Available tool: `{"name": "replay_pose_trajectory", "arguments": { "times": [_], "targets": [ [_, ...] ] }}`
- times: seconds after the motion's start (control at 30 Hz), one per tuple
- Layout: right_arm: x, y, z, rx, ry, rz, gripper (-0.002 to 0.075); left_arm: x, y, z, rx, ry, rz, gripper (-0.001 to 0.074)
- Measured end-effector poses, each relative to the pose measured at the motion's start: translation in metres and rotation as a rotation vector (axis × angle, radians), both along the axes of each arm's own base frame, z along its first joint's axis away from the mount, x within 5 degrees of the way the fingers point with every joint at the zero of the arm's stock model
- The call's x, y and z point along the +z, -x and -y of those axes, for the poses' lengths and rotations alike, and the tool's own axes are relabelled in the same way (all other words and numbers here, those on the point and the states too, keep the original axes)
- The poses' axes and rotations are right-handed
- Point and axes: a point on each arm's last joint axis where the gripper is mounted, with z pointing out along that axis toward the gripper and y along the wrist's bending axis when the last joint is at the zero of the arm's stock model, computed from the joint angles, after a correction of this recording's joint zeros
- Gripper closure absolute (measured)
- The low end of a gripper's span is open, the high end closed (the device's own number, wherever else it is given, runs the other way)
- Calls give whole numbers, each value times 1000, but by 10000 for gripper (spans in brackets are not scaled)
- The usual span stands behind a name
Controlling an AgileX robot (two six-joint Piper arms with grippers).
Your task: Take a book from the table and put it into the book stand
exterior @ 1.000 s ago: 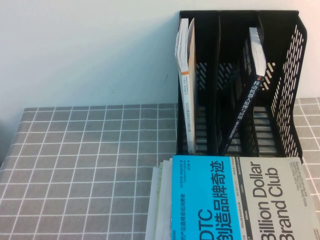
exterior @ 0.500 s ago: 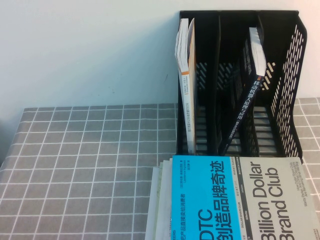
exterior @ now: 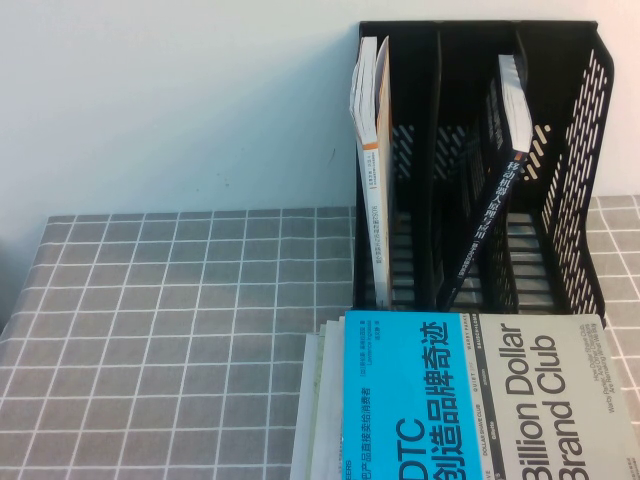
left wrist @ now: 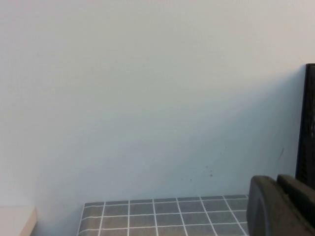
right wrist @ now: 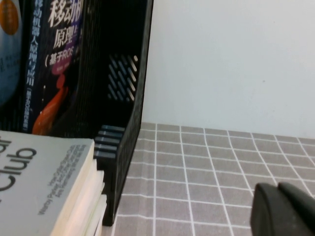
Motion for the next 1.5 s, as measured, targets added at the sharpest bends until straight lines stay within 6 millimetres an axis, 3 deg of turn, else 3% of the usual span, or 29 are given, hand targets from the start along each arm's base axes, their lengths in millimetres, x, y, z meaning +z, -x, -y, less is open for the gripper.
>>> {"name": "replay_pose_trajectory", "arguments": {
  "times": [0.37, 0.7, 1.07, 1.5],
  "targets": [
    [1, 0, 0, -1, 0, 13, 729, -7, -1, 0, -3, 1, -78, 738],
    [-1, 0, 0, 1, 2, -10, 729, -35, 0, 1, -7, -32, -389, 738],
    [-18, 4, -2, 19, -2, -205, 729, -37, 1, 1, -7, -34, -411, 738],
    [-19, 4, -2, 19, -2, -211, 729, -37, 1, 1, -7, -5, -414, 738]
  ]
}}
